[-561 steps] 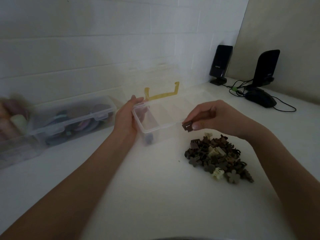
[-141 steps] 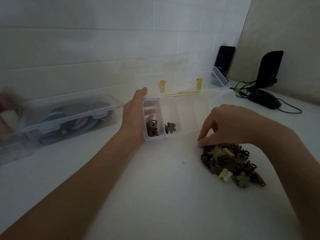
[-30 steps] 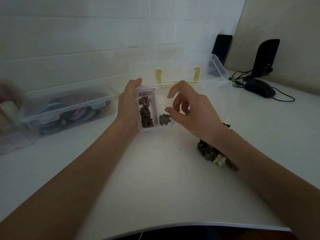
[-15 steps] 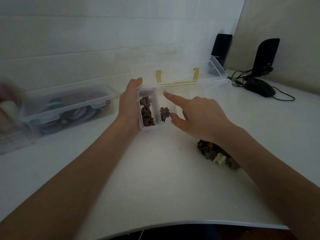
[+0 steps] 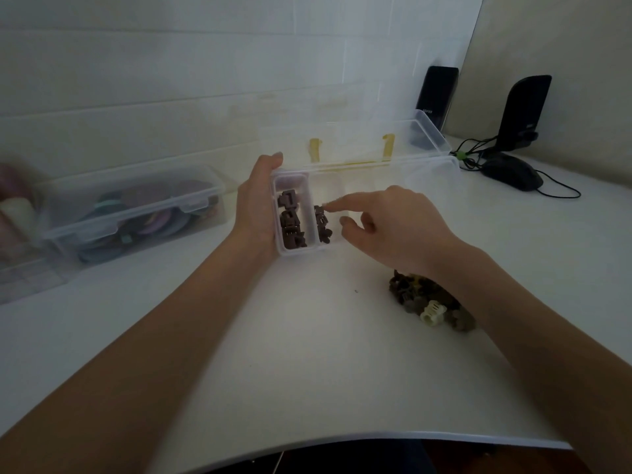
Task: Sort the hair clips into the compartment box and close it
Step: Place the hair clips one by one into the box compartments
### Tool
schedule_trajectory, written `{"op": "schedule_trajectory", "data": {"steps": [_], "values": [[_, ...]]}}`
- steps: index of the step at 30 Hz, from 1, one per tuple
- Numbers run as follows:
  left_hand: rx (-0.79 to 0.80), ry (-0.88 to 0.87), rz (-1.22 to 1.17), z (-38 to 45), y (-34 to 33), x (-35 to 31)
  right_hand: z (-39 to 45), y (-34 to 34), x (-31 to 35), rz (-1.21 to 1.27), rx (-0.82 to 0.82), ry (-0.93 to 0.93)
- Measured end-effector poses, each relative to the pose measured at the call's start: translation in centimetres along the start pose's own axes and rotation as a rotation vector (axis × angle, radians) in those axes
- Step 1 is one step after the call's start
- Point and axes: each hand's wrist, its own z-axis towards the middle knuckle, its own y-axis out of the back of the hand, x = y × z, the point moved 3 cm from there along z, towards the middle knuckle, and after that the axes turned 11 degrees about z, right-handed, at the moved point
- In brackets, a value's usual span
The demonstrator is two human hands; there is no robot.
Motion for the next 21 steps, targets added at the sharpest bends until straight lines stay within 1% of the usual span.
{"op": "schedule_trajectory", "data": {"steps": [4, 7, 9, 11, 13, 16, 19, 21], "values": [[0.019, 0.006, 0.013, -0.4, -0.2, -0.3, -0.1, 0.6, 0.4, 0.073, 0.005, 0.01], [0.015, 0.035, -0.01, -0.5, -0.3, -0.4, -0.1, 2.0, -0.2, 0.267, -0.047, 0.049], [-0.002, 0.054, -0.034, -0.4, -0.3, -0.3, -0.2, 3.1, -0.8, 0.405, -0.072, 0.029], [-0.017, 0.058, -0.026, -0.3, -0.2, -0.2, -0.9, 4.2, -1.6, 0.468, -0.062, -0.01], [-0.012, 0.065, -0.026, -0.3, -0.2, -0.2, -2.1, 4.8, -2.3, 0.408, -0.012, -0.019], [0.009, 0.069, -0.017, -0.3, -0.3, -0.2, -4.1, 4.8, -3.2, 0.223, 0.106, -0.03], [0.079, 0.035, -0.019, -0.1, -0.3, -0.2, -5.7, 4.1, -4.1, 0.117, 0.23, -0.063], [0.072, 0.043, -0.034, 0.0, -0.3, -0.2, -6.2, 3.5, -4.4, 0.043, 0.279, -0.066]]}}
